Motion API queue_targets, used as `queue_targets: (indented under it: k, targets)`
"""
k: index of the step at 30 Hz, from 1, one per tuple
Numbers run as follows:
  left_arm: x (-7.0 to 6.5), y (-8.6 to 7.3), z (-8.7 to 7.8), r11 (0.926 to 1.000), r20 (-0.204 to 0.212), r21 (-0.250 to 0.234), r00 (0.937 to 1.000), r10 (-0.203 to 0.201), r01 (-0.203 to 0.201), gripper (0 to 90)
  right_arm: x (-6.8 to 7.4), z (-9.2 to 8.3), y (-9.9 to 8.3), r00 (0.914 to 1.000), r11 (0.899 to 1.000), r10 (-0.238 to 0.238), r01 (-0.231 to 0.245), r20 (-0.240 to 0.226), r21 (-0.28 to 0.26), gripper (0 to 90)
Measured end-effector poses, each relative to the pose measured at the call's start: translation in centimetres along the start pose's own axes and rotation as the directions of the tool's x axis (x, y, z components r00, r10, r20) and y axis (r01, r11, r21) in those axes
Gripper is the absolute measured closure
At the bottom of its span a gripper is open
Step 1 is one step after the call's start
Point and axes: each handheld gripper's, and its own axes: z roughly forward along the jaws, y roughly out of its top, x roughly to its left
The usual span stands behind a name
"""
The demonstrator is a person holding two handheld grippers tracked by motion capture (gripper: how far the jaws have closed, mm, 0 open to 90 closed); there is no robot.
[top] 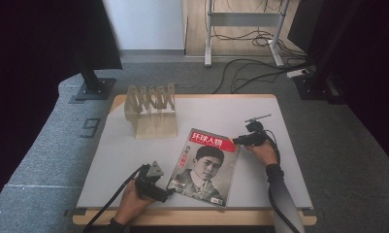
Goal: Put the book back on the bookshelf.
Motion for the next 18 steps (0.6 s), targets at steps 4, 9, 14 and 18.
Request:
queue_targets:
  k: [4,9,14,18]
  targets:
    - [0.0,0.0,0.0,1.0,0.0,0.0,1.0,0.0,0.0,0.0,-0.1,-0.1,0.0,0.9998,1.0,0.018,-0.018,-0.001,-0.01,62.5]
    - [0.0,0.0,0.0,1.0,0.0,0.0,1.0,0.0,0.0,0.0,0.1,-0.6,0.2,0.9999,1.0,0.005,-0.004,0.013,-0.028,72.5]
    - [0.0,0.0,0.0,1.0,-0.001,0.0,1.0,0.0,0.0,0.0,0.4,-1.1,0.6,0.9997,1.0,-0.02,0.02,0.013,-0.014,81.8]
    - [0.0,0.0,0.0,1.0,-0.001,0.0,1.0,0.001,-0.001,0.0,0.8,-1.3,0.8,0.999,0.999,-0.038,0.038,0.021,-0.007,84.6]
